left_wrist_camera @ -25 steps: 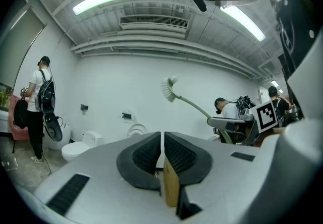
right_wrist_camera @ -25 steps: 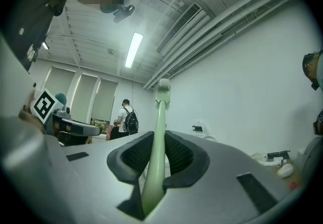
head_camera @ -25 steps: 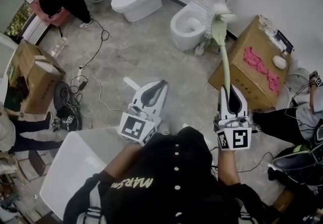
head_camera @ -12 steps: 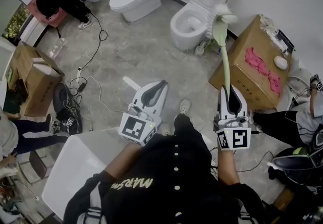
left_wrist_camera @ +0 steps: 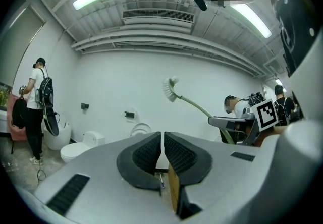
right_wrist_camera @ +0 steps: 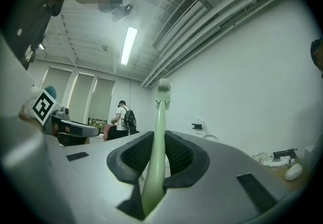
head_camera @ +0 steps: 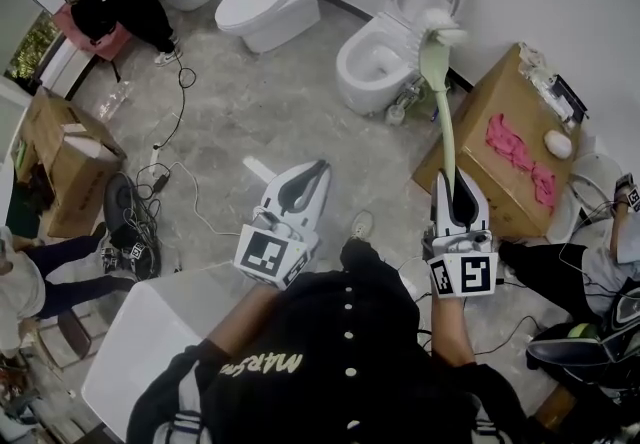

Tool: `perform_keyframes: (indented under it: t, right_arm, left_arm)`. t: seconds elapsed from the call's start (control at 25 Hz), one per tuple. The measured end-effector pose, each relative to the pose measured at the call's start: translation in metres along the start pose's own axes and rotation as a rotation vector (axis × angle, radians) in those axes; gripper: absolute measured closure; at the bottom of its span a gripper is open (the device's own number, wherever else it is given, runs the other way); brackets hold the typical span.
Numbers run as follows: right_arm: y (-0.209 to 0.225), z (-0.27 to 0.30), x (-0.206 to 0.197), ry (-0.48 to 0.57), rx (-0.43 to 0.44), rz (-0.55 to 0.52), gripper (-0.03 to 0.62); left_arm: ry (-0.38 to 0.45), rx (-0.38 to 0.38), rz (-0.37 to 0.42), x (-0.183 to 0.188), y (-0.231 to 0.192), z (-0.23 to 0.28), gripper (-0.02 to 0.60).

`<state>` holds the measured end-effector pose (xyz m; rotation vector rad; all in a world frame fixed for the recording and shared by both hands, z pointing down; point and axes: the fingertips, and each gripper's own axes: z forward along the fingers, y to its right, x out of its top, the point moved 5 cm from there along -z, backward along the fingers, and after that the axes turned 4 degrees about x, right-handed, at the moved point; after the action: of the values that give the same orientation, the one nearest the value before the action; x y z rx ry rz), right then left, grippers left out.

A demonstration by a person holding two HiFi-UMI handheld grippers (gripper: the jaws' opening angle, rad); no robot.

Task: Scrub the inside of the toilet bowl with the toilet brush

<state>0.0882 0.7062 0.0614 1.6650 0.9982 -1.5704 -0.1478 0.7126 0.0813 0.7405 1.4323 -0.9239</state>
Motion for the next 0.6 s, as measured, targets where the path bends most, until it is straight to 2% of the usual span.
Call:
perform_keyframes:
  t: [0.6]
  right_arm:
    - [0.102, 0.077, -0.007, 0.003, 0.007, 0.015, 0.508]
  left_arm:
    - [-0.012, 0.003, 0.014, 0.014, -0.012, 0.127, 0.538]
